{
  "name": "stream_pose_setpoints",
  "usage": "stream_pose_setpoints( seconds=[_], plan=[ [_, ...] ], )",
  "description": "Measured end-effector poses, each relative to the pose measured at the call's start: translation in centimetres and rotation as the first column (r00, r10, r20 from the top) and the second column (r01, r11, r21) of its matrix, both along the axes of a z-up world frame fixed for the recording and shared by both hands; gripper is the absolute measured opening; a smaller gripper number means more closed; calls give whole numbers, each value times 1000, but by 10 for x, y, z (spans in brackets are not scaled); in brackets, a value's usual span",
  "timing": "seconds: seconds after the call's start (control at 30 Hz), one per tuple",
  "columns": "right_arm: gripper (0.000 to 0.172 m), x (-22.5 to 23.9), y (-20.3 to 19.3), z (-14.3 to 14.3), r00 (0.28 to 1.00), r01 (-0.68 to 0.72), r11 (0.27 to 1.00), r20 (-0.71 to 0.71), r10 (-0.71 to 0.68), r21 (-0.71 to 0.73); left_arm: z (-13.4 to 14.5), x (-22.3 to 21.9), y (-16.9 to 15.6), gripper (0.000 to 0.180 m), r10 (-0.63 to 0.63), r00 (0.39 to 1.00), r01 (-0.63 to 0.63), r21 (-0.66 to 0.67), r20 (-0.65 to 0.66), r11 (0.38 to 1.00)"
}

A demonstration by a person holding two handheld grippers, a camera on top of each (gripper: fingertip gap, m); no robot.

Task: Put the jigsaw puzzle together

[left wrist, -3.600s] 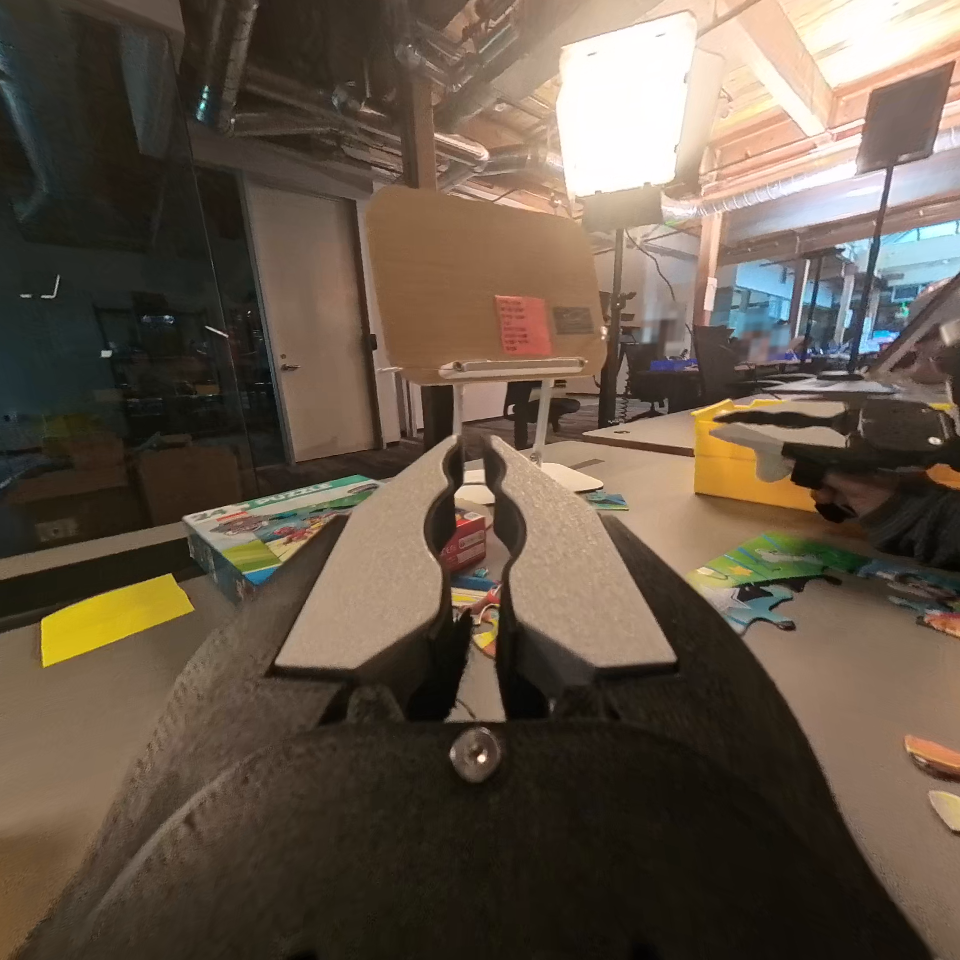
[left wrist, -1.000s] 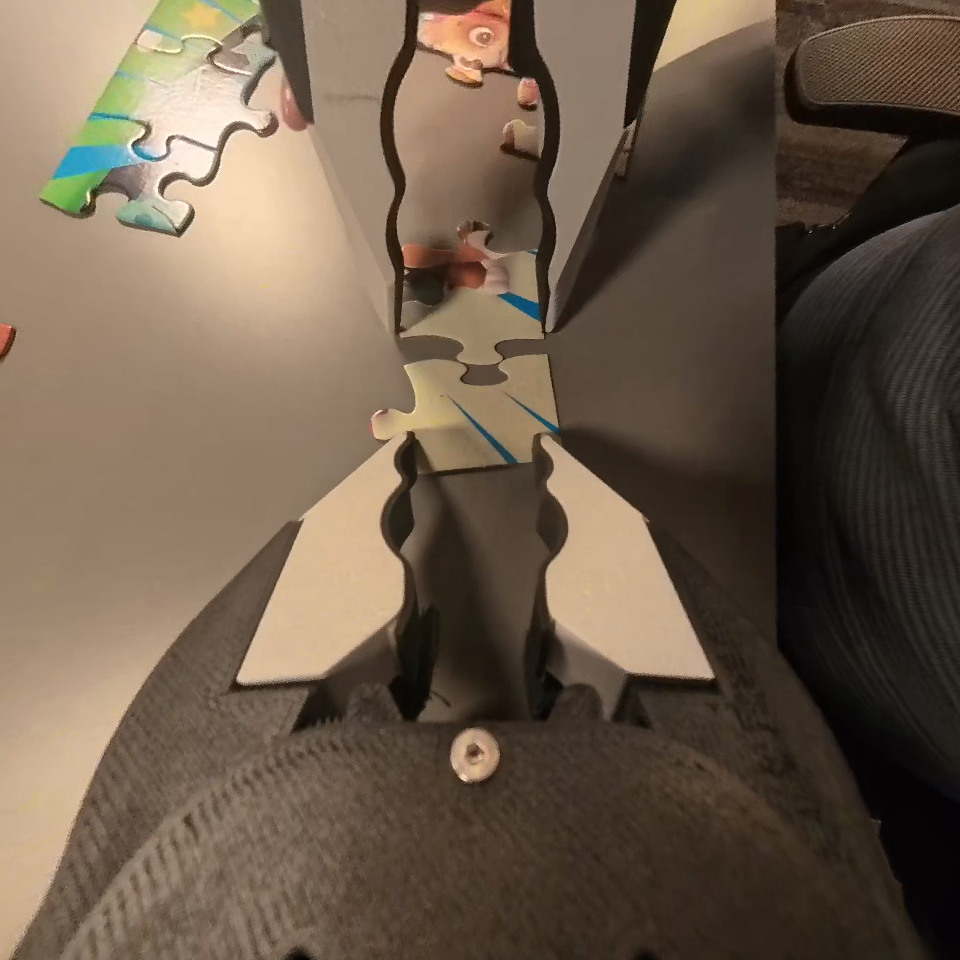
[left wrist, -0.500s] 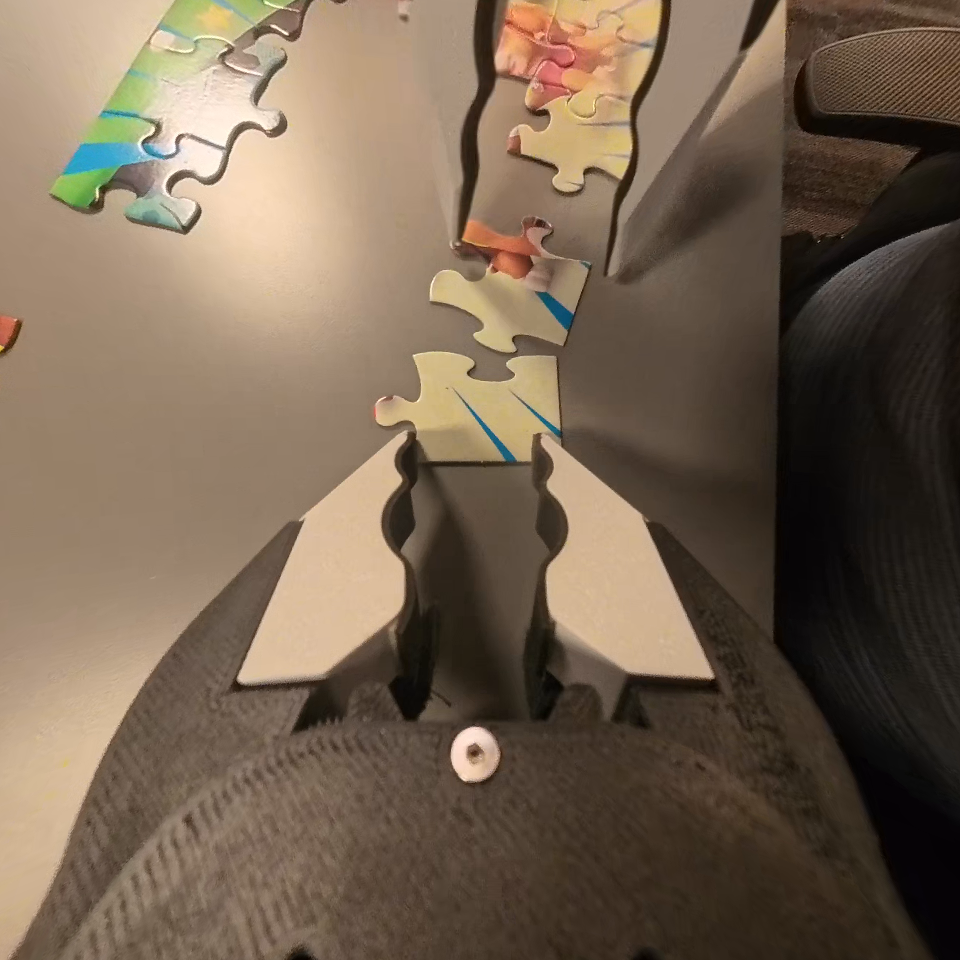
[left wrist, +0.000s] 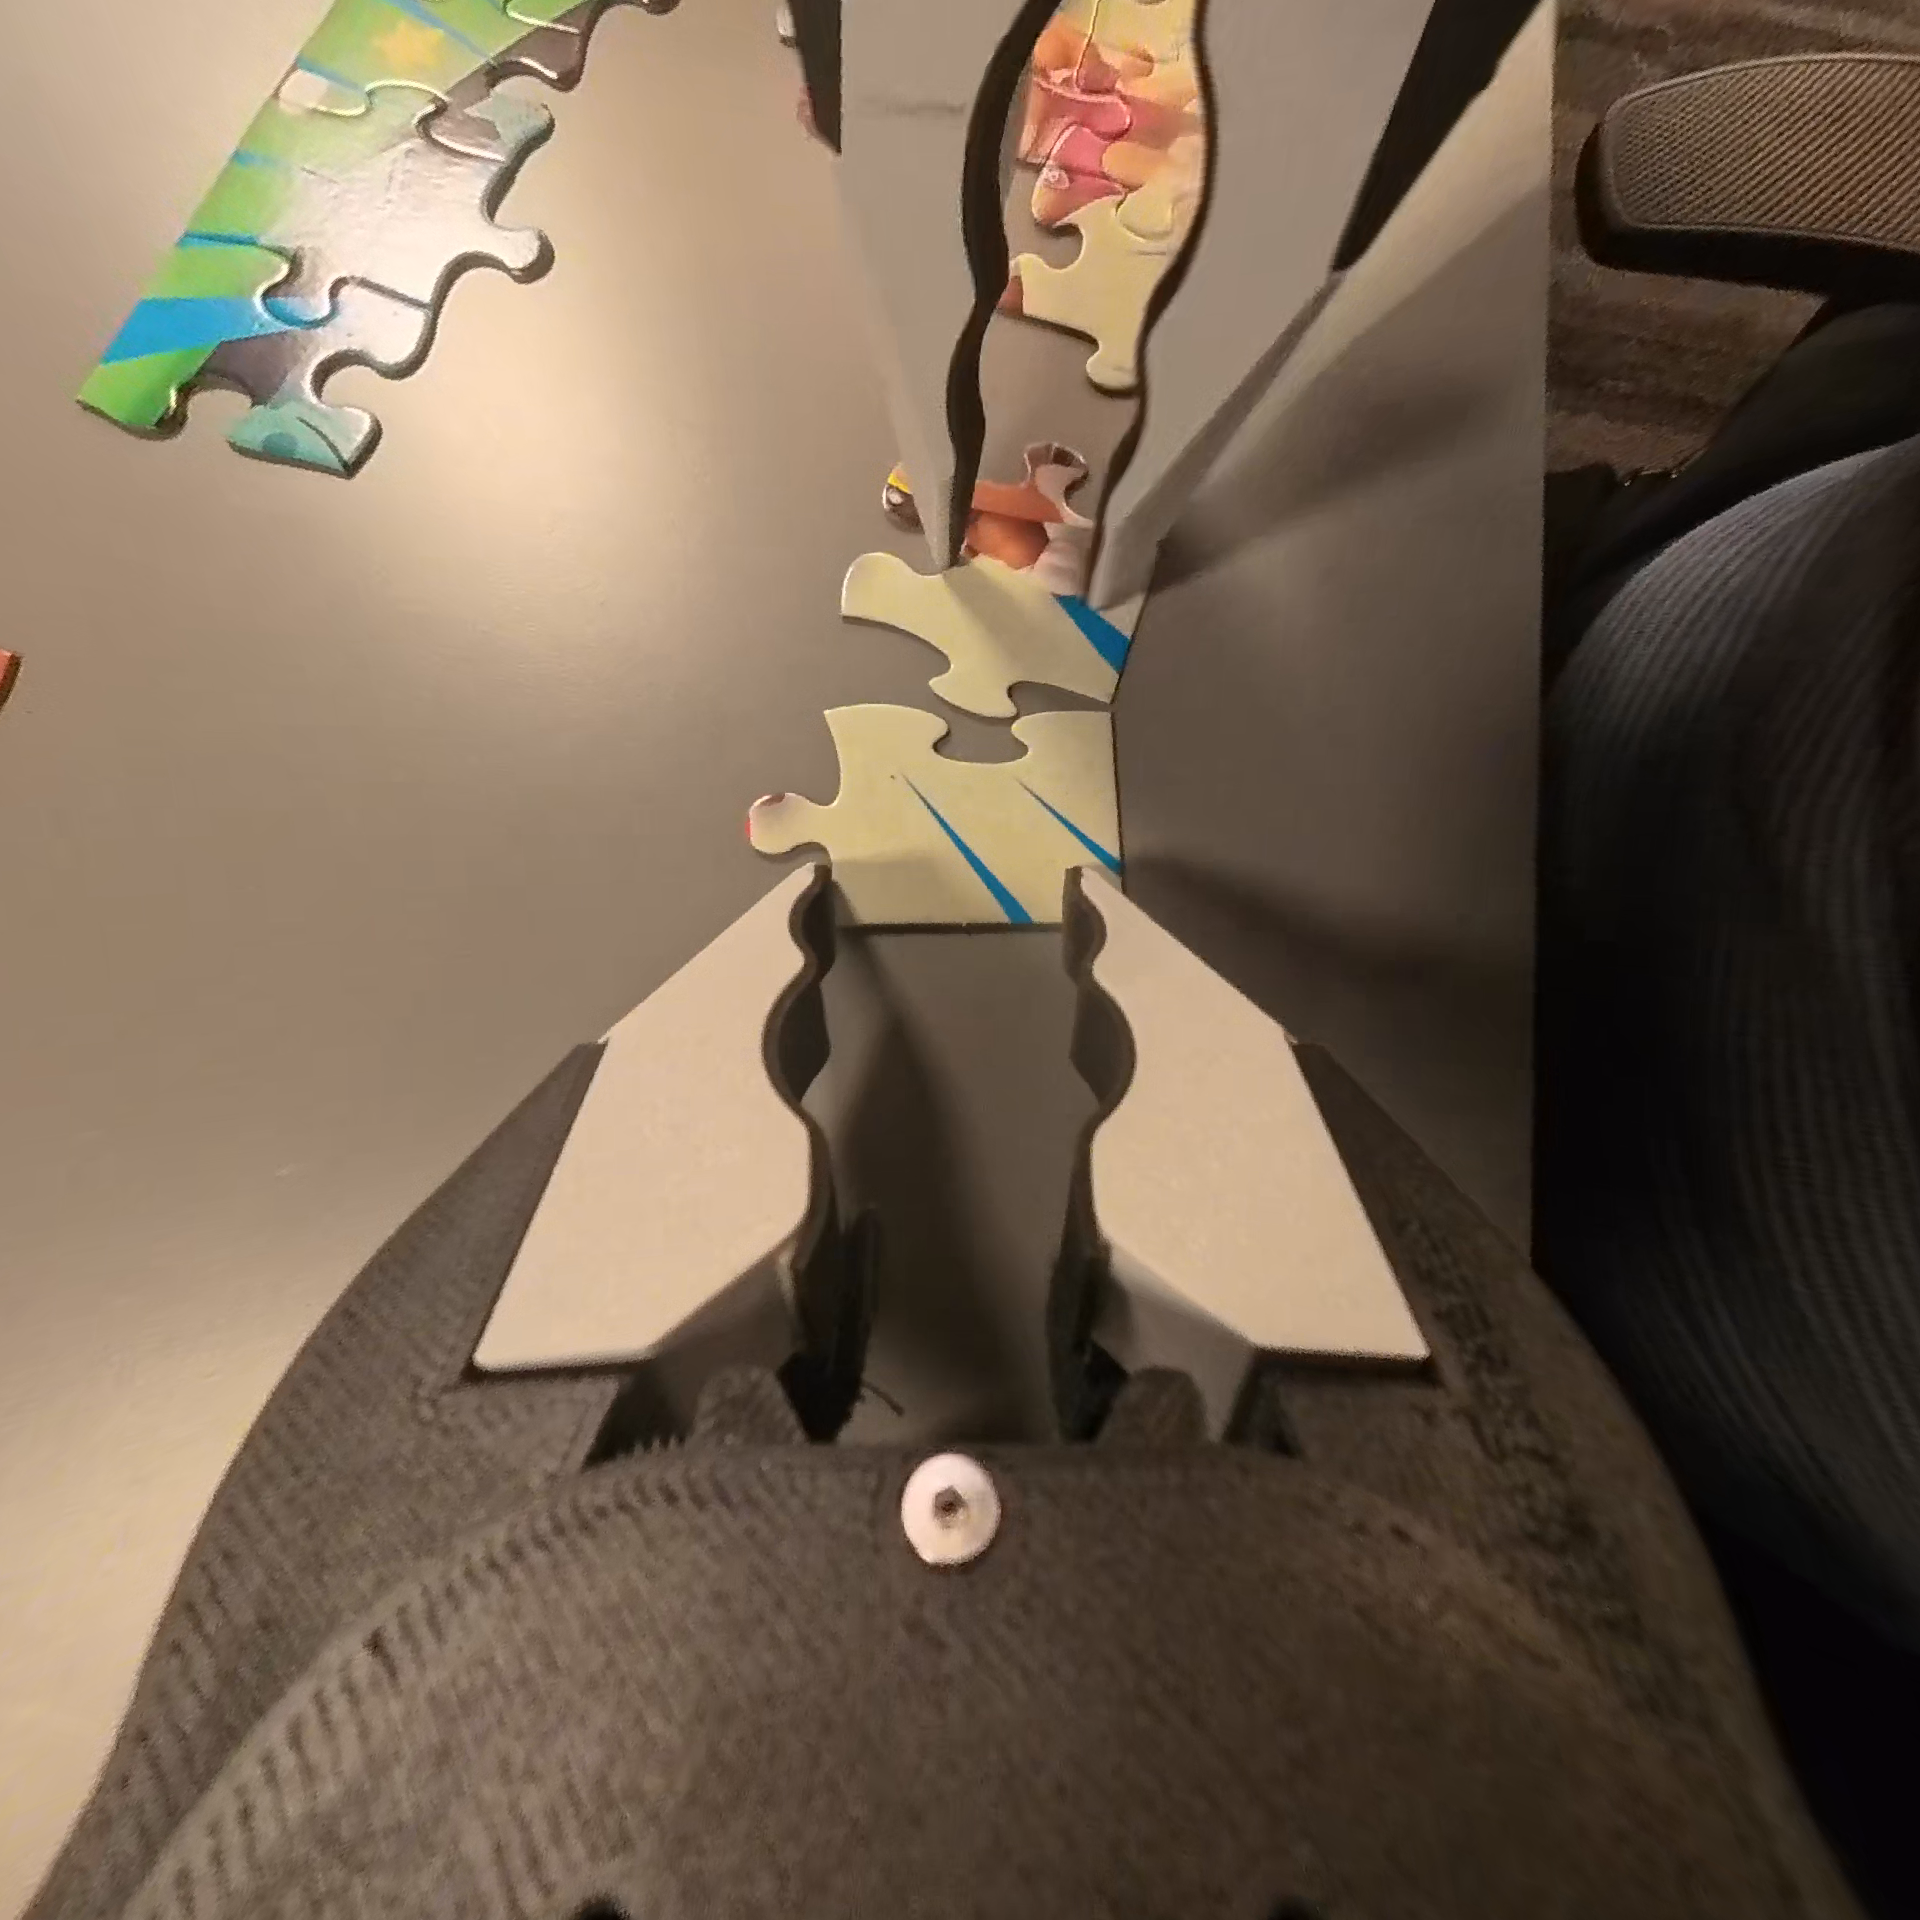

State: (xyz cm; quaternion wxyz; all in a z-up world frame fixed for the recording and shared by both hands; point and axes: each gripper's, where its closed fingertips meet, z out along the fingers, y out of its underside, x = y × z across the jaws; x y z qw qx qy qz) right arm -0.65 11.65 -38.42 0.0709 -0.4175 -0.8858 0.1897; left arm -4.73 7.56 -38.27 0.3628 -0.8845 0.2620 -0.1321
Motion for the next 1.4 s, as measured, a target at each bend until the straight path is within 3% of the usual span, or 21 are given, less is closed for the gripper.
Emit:
stream_pose_setpoints(
  seconds=[0.1,0.17,0.5,0.6,0.73,1.03,1.17,1.3,1.4],
  plan=[
    [0,-1,5,1,996,26,1000,-89,-27,-17,0,0,0,44,-1,1000,1,3,1,1000],
    [0,1,3,1,991,38,998,-124,-43,-46,0,1,0,44,-3,1000,3,6,3,1000],
    [26,36,-35,6,998,-26,965,-64,10,-260,0,1,0,44,-8,1000,8,6,9,1000],
    [51,38,-42,10,988,-42,971,-151,6,-236,0,3,-2,44,-13,1000,13,5,7,1000],
    [79,51,-56,5,993,-27,978,-120,2,-205,0,7,-4,44,-20,1000,20,-1,2,1000],
    [78,94,-82,7,1000,-24,978,-13,21,-207,0,21,-13,44,-28,999,28,-7,-16,1000],
    [62,92,-87,10,987,-61,994,-157,47,-87,0,22,-14,43,-17,1000,17,1,-9,1000],
    [53,83,-69,-10,932,-93,952,-312,186,291,0,22,-14,44,-15,1000,15,3,-6,1000],
    [23,79,-61,-7,866,-68,892,-418,275,448,0,23,-15,44,-30,1000,30,2,-4,1000]
  ],
)
